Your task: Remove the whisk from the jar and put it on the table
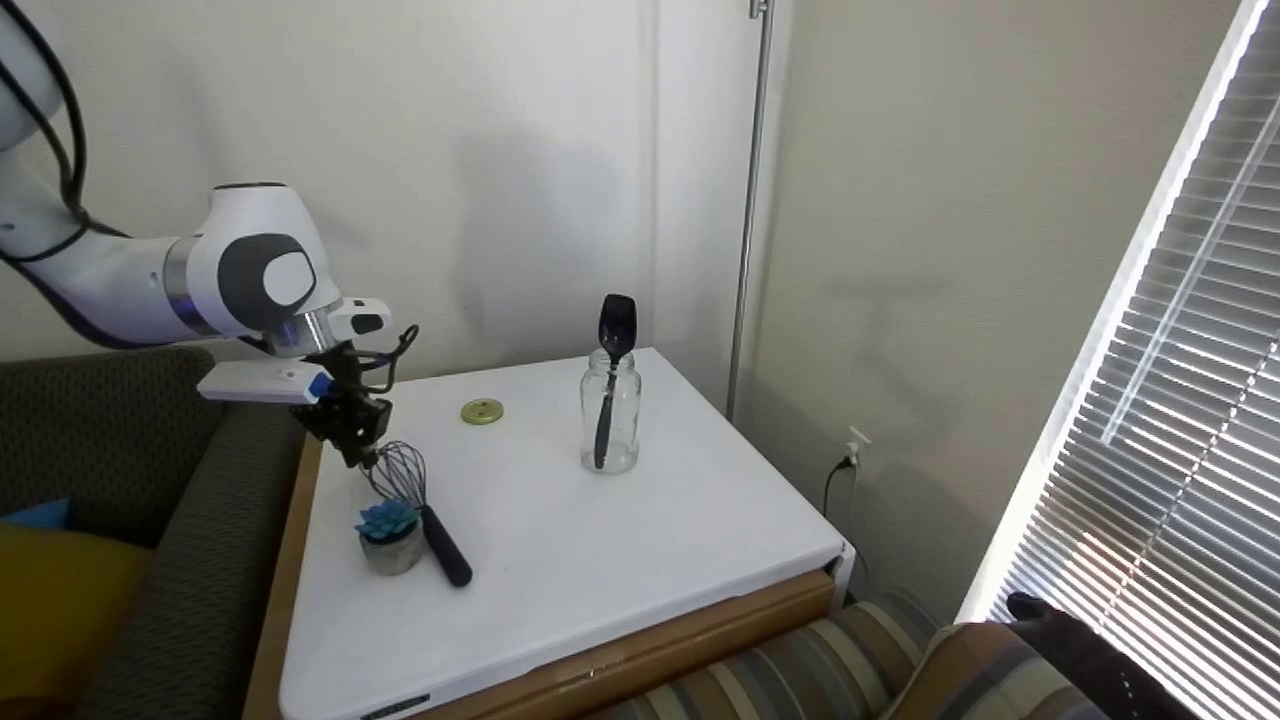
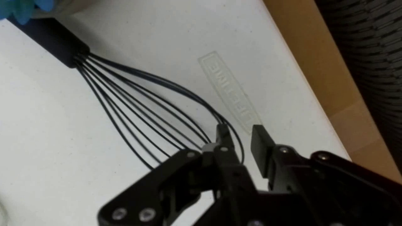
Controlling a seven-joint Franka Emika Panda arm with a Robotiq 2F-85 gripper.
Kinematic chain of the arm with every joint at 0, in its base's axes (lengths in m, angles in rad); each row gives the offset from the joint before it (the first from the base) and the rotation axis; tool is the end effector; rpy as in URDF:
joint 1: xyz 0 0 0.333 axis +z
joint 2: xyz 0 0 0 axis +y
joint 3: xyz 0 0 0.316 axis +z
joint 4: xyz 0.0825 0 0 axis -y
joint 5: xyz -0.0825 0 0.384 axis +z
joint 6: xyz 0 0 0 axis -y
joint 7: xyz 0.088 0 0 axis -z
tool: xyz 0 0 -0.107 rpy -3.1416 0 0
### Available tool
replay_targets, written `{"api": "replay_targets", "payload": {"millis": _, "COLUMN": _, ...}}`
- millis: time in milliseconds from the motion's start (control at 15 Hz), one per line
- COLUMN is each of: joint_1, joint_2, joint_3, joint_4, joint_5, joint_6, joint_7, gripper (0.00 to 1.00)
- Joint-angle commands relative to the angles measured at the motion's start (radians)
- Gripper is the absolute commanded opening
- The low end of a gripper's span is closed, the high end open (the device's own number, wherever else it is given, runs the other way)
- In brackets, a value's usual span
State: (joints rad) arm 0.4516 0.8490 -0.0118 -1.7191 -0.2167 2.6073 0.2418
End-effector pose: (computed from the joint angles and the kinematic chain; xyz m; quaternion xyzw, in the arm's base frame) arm 0.5960 0.2861 0.0983 0.9793 0.1918 0.0386 0.0513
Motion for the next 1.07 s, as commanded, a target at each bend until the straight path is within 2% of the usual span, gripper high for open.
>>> {"api": "replay_targets", "payload": {"millis": 0, "joint_1": 0.023, "joint_2": -0.006, "joint_3": -0.021, "joint_4": -0.047, "joint_5": -0.019, "joint_6": 0.05, "joint_7": 0.043, "gripper": 0.57}}
{"api": "replay_targets", "payload": {"millis": 400, "joint_1": -0.012, "joint_2": -0.031, "joint_3": -0.03, "joint_4": 0.022, "joint_5": -0.002, "joint_6": 0.011, "joint_7": 0.027, "gripper": 0.98}}
{"api": "replay_targets", "payload": {"millis": 1000, "joint_1": -0.105, "joint_2": -0.177, "joint_3": -0.001, "joint_4": 0.055, "joint_5": 0.047, "joint_6": -0.038, "joint_7": 0.003, "gripper": 1.0}}
